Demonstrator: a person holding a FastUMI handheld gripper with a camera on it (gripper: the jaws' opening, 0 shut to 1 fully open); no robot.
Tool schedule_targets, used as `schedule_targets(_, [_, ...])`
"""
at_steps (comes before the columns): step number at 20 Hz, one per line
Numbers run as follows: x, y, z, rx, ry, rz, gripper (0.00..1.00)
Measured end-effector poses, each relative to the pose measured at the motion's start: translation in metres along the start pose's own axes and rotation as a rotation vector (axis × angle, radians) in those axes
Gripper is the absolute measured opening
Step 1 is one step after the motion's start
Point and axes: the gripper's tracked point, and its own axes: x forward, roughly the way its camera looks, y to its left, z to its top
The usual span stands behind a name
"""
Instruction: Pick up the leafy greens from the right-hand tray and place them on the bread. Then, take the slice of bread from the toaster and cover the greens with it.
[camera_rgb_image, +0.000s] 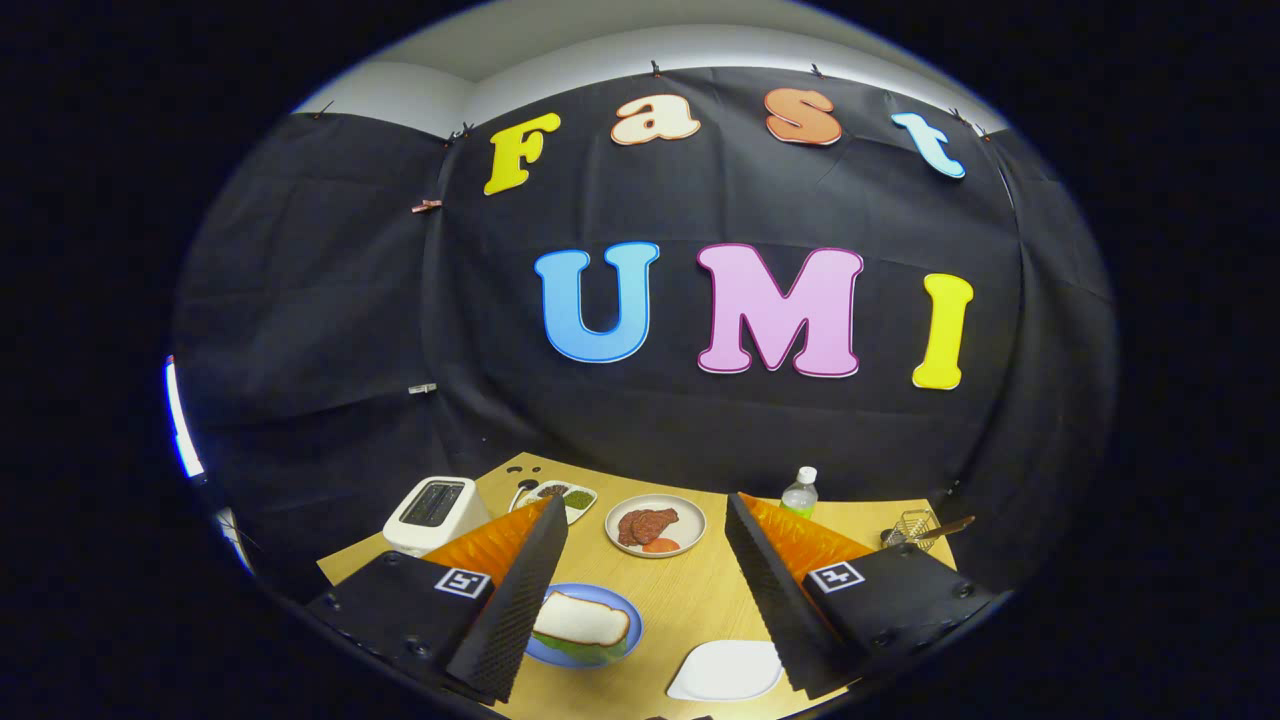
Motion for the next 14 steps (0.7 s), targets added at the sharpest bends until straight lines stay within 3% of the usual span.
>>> schedule_targets(6, [-0.042, -0.035, 0.027, -0.045, -0.126, -0.013, 0.99])
schedule_targets(14, [-0.064, -0.057, 0.018, -0.072, -0.162, -0.064, 0.96])
